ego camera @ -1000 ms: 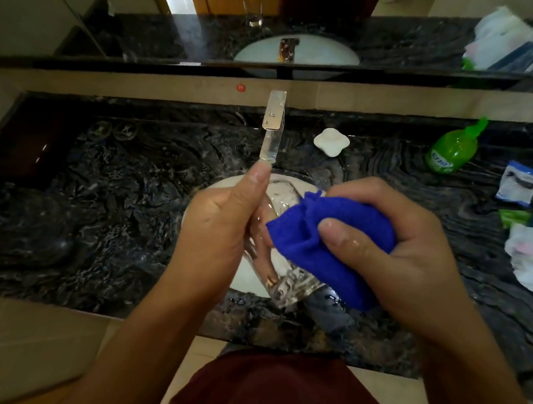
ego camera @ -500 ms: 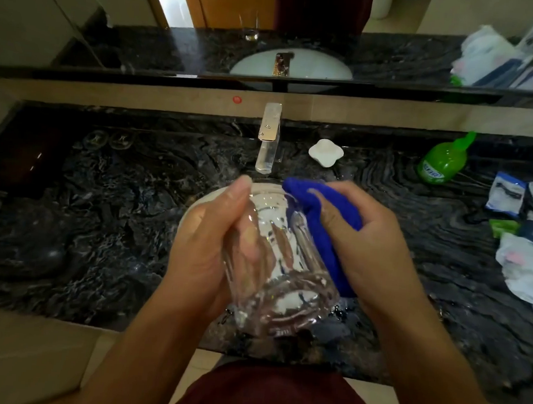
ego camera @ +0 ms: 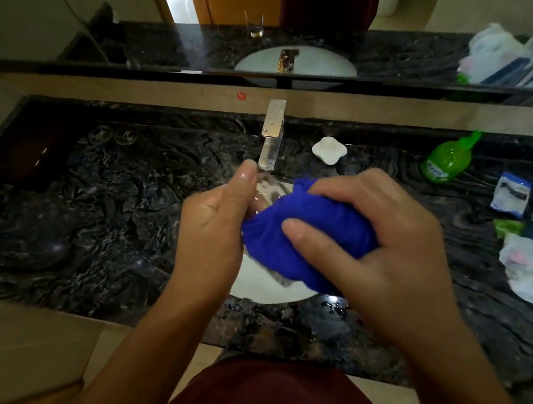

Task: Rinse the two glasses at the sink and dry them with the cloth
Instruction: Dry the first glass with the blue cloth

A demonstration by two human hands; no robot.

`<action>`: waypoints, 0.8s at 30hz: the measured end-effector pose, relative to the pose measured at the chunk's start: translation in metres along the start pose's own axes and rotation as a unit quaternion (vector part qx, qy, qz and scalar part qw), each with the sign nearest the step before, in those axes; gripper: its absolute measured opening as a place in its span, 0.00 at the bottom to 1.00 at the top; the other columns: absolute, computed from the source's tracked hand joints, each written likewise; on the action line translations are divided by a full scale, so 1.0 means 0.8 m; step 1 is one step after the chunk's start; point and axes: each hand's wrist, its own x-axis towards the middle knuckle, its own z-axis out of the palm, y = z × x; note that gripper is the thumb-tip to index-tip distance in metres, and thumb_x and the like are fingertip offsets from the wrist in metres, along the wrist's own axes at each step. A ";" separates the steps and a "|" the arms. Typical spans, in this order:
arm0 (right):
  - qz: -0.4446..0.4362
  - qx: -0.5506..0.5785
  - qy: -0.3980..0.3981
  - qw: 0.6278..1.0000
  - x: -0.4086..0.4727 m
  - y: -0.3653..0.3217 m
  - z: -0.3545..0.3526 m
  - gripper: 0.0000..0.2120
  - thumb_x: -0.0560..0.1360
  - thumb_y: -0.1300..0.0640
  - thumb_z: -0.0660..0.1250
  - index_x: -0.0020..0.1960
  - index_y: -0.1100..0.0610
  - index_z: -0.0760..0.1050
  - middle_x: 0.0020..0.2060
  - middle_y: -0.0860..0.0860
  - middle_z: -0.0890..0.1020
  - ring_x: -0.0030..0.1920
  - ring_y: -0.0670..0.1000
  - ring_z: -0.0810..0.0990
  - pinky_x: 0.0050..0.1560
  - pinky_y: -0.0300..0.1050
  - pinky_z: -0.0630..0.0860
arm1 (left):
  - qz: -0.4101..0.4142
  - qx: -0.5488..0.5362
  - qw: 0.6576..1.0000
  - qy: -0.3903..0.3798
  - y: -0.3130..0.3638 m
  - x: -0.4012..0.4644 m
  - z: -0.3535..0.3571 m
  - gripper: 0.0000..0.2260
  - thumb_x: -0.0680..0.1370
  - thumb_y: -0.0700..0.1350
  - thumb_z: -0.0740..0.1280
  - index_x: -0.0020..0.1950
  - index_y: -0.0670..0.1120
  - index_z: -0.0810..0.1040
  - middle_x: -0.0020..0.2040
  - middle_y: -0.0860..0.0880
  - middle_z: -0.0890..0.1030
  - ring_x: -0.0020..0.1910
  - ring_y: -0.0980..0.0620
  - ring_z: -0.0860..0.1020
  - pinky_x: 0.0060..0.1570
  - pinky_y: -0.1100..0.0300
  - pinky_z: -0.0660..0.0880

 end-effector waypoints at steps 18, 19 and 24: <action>0.204 0.429 0.074 0.877 -0.001 0.014 0.023 0.08 0.80 0.46 0.66 0.45 0.45 0.81 0.38 0.49 0.83 0.36 0.50 0.81 0.35 0.43 0.77 | -0.187 -0.274 0.943 0.035 -0.004 -0.005 0.011 0.25 0.79 0.62 0.63 0.64 0.42 0.72 0.50 0.37 0.77 0.46 0.43 0.80 0.48 0.51 0.81; 0.174 0.428 0.069 0.884 -0.001 0.007 0.020 0.07 0.79 0.45 0.66 0.47 0.45 0.80 0.39 0.48 0.82 0.37 0.49 0.80 0.35 0.42 0.76 | -0.188 -0.279 0.941 0.034 -0.004 -0.005 0.011 0.25 0.78 0.63 0.64 0.63 0.43 0.73 0.50 0.41 0.79 0.47 0.46 0.81 0.48 0.52 0.81; 0.154 0.319 0.079 0.932 -0.004 0.002 0.044 0.10 0.82 0.42 0.59 0.50 0.44 0.76 0.38 0.46 0.81 0.37 0.46 0.80 0.38 0.41 0.75 | -0.141 -0.252 0.957 -0.001 0.000 -0.009 0.009 0.12 0.76 0.54 0.65 0.38 0.48 0.79 0.33 0.51 0.78 0.31 0.55 0.77 0.33 0.62 0.77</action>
